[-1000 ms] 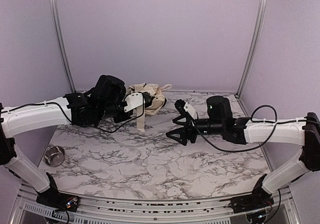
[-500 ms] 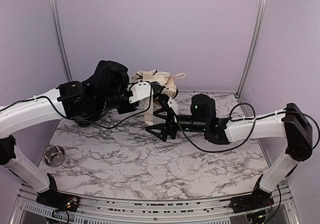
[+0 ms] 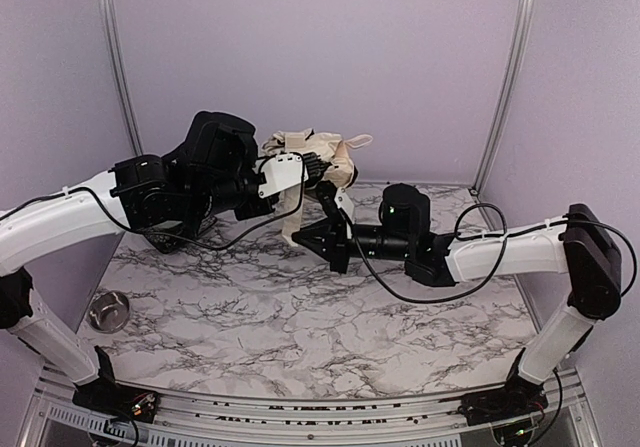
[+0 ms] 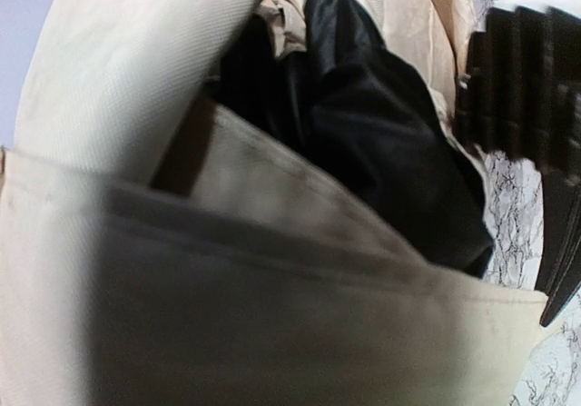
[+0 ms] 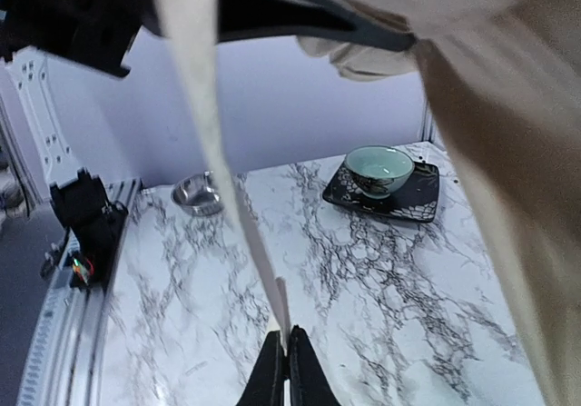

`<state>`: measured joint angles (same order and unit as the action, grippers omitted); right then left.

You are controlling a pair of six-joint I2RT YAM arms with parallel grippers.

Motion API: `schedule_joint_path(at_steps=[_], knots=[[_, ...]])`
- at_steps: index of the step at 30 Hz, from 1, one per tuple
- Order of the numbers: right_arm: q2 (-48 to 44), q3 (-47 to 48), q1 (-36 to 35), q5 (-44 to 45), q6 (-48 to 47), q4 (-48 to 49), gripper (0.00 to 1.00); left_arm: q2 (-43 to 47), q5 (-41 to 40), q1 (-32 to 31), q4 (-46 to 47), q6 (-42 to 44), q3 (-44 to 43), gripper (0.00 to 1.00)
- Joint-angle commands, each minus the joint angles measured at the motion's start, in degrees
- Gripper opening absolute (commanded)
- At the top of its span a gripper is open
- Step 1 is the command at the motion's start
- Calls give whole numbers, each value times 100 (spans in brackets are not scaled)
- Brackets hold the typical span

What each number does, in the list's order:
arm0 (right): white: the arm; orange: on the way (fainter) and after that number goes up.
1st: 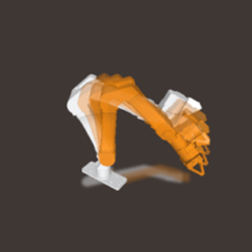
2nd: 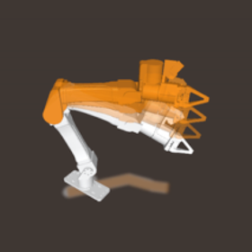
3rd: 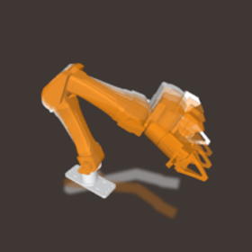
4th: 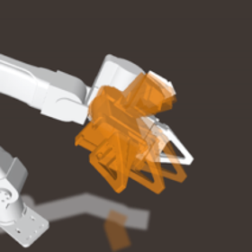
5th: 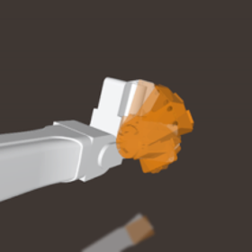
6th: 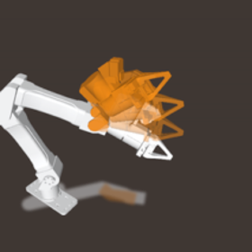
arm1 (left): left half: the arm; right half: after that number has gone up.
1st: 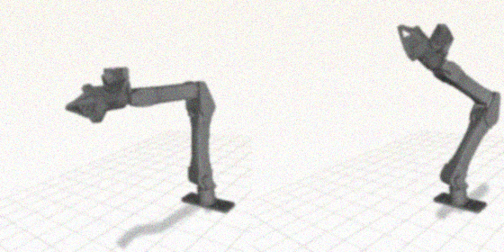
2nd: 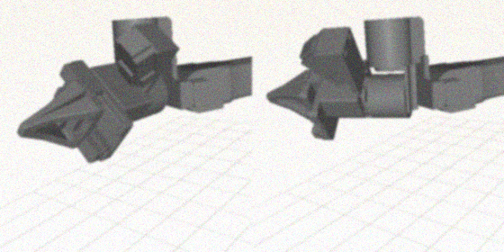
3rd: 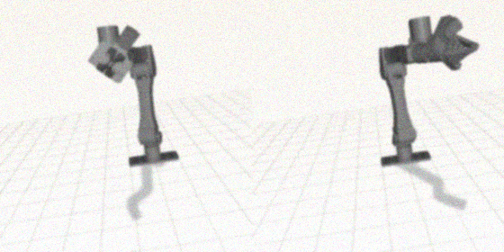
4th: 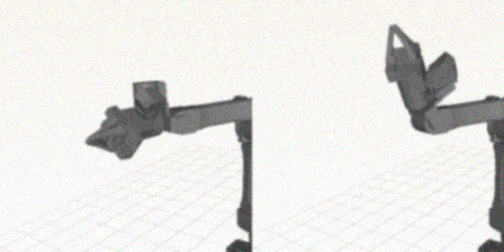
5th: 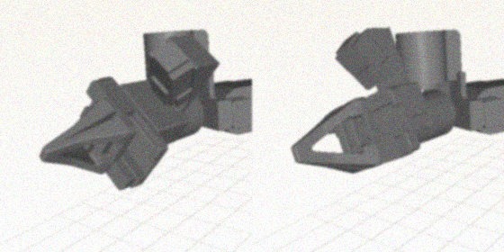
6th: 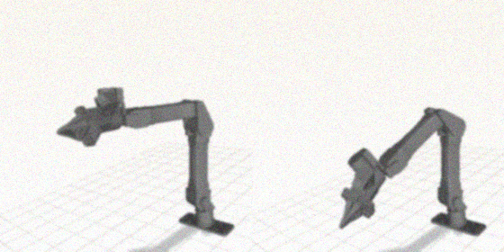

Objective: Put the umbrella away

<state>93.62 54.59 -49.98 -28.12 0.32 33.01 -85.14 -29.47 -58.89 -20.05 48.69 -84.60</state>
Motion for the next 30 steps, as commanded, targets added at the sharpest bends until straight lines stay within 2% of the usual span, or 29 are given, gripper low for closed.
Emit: schedule_joint_path(at_steps=[1, 13, 14, 18, 20, 28, 29, 30], knots=[[18, 175, -30, -83, 45, -110, 0, 5, -269, -3, 198, -52, -288, 0], [-136, -91, -30, -318, 174, 219, 0, -40, -137, 193, 199, -307, -368, 0], [-118, -82, -30, -324, 198, 250, 2, -39, -89, 186, 192, -330, -386, 0], [-28, 4, -30, -310, 213, 348, 26, 31, 188, 155, 192, -429, -404, 0], [23, 93, -30, -272, 173, 354, 29, 57, 277, 151, 193, -430, -394, 0], [131, 286, -30, -293, 112, 369, 31, 87, 364, 157, 188, -459, -373, 0], [165, 300, -30, -315, 129, 362, 30, 83, 376, 154, 192, -480, -388, 0], [177, 306, -30, -360, 142, 357, 23, 80, 376, 153, 190, -499, -401, 0]])
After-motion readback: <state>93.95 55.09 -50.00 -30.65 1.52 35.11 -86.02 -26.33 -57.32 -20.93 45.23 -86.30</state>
